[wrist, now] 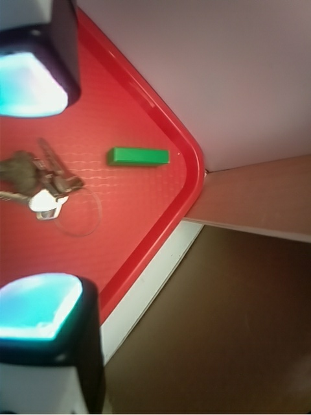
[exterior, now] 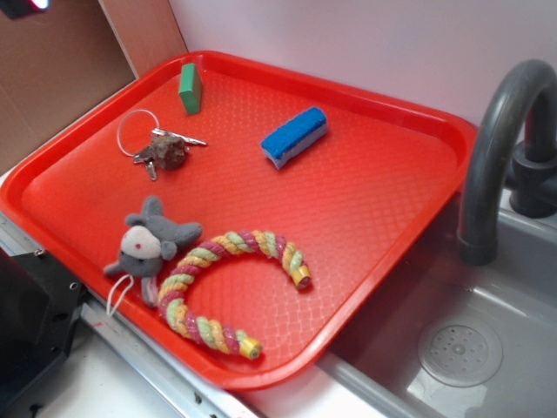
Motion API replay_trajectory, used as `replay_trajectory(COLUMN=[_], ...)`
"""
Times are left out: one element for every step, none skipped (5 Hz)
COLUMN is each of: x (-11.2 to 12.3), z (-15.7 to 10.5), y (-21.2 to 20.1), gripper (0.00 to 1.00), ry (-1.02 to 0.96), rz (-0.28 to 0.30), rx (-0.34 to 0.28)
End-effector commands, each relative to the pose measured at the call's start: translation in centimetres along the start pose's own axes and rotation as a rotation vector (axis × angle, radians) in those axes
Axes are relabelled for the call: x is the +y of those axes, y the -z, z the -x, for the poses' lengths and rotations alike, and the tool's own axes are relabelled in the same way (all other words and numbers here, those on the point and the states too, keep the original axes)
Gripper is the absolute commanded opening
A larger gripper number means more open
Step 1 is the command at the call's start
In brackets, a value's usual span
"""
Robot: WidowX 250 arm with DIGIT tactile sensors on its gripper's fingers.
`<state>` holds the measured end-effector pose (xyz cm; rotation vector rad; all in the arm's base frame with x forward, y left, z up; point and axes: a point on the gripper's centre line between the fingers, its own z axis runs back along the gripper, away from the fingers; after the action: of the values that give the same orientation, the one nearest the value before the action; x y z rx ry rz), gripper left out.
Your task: Grab the green block.
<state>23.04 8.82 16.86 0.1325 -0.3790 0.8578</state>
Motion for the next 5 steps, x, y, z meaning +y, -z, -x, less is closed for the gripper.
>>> replay_trajectory(x=[0.3,-0.2,-0.5,-1.0,-1.3], z=[-3.2,-3.8,-4.2,-4.3,-3.7], y=[4.3,7.0,9.0,10.4,12.6], gripper=[1.0,1.0,1.0,1.0,1.0], ry=[-0.111,-0.129,-0.148,-0.158,-0.17], rz=[-0.061,-0.035,-0.046,0.01,0.047], rx=[-0.058,-0.017,-0.009,0.053,0.145])
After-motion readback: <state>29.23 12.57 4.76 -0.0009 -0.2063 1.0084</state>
